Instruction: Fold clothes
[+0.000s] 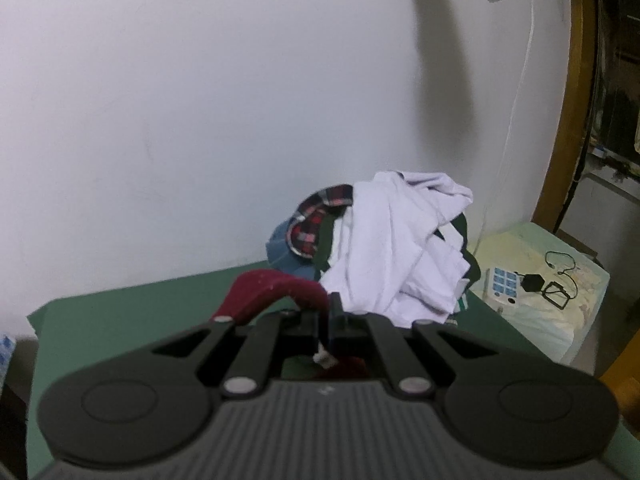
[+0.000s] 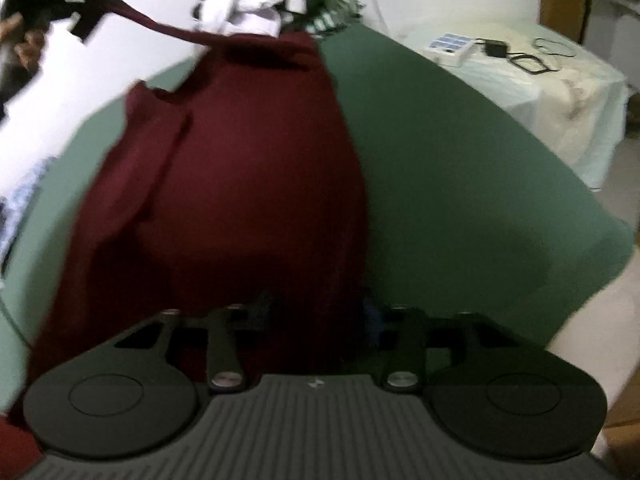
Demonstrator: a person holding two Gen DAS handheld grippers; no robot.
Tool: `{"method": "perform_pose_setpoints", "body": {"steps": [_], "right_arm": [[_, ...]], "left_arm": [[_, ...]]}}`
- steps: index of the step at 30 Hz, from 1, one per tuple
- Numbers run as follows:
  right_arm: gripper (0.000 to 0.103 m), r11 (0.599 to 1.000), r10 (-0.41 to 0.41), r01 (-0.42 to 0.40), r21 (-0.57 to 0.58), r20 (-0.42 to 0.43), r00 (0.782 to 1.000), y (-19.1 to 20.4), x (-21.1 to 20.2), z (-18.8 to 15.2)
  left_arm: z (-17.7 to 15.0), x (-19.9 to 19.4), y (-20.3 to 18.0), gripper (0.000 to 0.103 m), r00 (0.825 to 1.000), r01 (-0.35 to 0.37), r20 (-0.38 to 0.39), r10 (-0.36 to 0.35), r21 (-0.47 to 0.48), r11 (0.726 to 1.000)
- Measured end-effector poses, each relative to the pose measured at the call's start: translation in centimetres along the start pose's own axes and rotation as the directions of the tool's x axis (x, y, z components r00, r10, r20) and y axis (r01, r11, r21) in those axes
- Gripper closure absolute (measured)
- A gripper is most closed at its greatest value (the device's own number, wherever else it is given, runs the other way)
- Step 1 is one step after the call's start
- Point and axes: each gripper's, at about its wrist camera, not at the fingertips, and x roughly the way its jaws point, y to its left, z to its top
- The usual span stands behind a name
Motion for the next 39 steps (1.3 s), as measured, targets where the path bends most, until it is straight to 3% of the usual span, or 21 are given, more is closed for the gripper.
{"method": "perform_pose_setpoints", "body": {"steps": [1,3,6,9,12,19,22,25,29,32,36,39], "right_arm": [[0.088,1.0,0.005,-0.005,0.029,0.008,1.0,-0.6,-0.1,0.0],[0.09,0.999,0.014,-0.016,0.05,0.034,0.999,-1.2,-0.5,0.1],[0.091,0.999,0.03,-0.026,-0.041,0.1,0.995,-0.1,-1.8,0.8],[0.091,0.963,0.089,-0.058,-0.262,0.111,0.99,2.5,-3.1,0.7],[0.092,0.902,0.156,-0.123,-0.413,0.048,0.987,4.4,-3.2,0.2],[0.091,0.826,0.163,-0.186,-0.533,-0.09,0.983,5.8,-2.3,-2.1],[0.092,0.844,0.21,-0.222,-0.488,-0.08,0.974,5.8,-2.6,-1.3],[0.093,0.849,0.203,-0.183,-0.496,-0.015,0.979,6.2,-3.4,0.1],[0.094,0.88,0.098,-0.037,-0.473,0.105,0.99,4.9,-4.7,3.6],[0.093,0.898,0.021,0.037,-0.439,0.127,0.992,3.1,-5.0,5.1],[0.093,0.894,0.123,-0.079,-0.442,0.071,0.99,3.3,-5.6,4.4],[0.093,0.841,0.182,-0.182,-0.509,-0.05,0.982,5.8,-4.1,2.3]], "left_arm": [[0.2,-0.2,0.2,0.103,1.0,-0.007,0.005,0.007,-0.001,1.0],[0.7,-0.6,0.6,0.103,1.0,-0.022,0.015,0.022,-0.005,1.0],[1.3,-1.8,1.8,0.103,0.999,-0.037,0.039,0.038,-0.015,0.999],[1.5,-3.0,3.2,0.103,0.996,-0.07,0.053,0.07,-0.01,0.998],[1.3,-4.3,5.6,0.103,0.992,-0.116,0.052,0.118,-0.033,0.993],[-1.0,-5.1,12.4,0.103,0.963,-0.268,-0.014,0.269,-0.12,0.956],[-1.9,-4.8,14.0,0.103,0.95,-0.311,-0.043,0.308,-0.132,0.941],[-2.0,-5.0,14.9,0.103,0.946,-0.325,-0.048,0.322,-0.144,0.935],[-0.8,-5.5,15.1,0.103,0.946,-0.324,-0.016,0.325,-0.145,0.935],[0.3,-6.2,15.1,0.103,0.947,-0.315,0.019,0.321,-0.147,0.937],[1.3,-6.9,15.5,0.103,0.945,-0.315,0.045,0.324,-0.144,0.938],[0.8,-6.4,16.2,0.103,0.942,-0.329,0.016,0.334,-0.137,0.934]]}}
